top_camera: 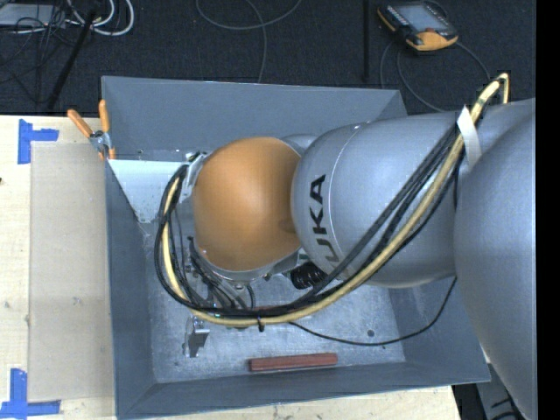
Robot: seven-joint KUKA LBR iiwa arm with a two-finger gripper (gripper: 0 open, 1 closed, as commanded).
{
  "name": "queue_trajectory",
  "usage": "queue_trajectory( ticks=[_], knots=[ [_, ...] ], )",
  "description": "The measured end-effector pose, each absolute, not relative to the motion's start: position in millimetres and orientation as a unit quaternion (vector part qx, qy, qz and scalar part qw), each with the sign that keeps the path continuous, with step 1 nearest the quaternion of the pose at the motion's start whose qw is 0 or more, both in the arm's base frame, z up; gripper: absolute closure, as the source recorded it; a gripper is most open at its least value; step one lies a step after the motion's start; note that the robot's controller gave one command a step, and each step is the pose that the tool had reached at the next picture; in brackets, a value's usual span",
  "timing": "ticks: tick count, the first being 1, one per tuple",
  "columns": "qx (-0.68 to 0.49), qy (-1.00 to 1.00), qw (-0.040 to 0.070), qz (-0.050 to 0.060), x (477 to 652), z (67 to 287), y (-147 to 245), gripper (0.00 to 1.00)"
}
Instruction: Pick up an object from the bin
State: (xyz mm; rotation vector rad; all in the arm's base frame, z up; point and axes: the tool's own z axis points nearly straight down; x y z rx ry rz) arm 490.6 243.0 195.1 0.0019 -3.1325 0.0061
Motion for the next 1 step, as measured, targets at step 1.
queue_trajectory(
  ticks=[1],
  knots=[
    [-0.001,-1.000,0.001,0.000,492.6,199.0,242.4,0.00]
  ],
)
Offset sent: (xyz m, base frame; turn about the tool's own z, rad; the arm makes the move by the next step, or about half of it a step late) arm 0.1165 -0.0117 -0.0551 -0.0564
